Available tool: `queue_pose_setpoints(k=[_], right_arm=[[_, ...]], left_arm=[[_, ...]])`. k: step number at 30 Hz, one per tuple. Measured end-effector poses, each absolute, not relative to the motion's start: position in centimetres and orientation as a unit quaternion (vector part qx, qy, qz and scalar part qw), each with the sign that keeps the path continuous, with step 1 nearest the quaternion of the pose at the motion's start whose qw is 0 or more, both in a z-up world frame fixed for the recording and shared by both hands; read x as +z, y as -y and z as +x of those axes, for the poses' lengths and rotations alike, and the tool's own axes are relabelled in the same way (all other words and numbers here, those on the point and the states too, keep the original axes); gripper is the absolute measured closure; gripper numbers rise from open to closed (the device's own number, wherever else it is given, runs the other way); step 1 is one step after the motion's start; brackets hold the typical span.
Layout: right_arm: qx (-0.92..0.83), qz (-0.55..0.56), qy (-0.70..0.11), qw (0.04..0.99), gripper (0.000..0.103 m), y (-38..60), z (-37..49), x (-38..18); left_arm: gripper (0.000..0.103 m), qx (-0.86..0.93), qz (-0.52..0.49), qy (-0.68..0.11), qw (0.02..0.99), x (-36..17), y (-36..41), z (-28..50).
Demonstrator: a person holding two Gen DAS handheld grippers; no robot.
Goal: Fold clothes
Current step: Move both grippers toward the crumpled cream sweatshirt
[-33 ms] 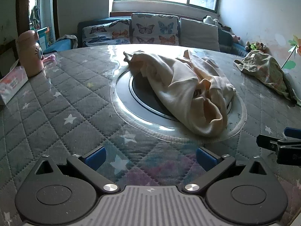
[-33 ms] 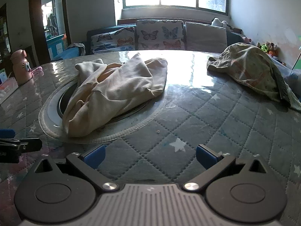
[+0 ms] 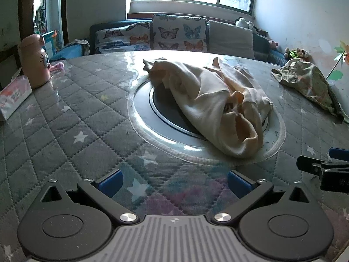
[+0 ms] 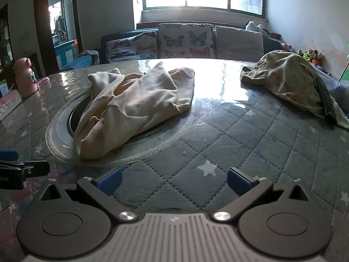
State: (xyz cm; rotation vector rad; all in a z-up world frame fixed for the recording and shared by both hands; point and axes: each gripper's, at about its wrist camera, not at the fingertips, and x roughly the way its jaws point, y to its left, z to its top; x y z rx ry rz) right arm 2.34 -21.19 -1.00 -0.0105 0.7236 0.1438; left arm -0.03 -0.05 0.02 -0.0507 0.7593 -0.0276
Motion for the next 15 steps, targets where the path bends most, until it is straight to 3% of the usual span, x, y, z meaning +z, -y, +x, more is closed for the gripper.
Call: queue_pose_setpoints(k=[15], right_arm=[[0.078, -0.007, -0.347, 0.935, 0.0, 20.4, 1.3, -0.7]], left_arm=[[0.0, -0.02, -0.035, -0.377, 0.925, 0.2, 0.4, 0.3]])
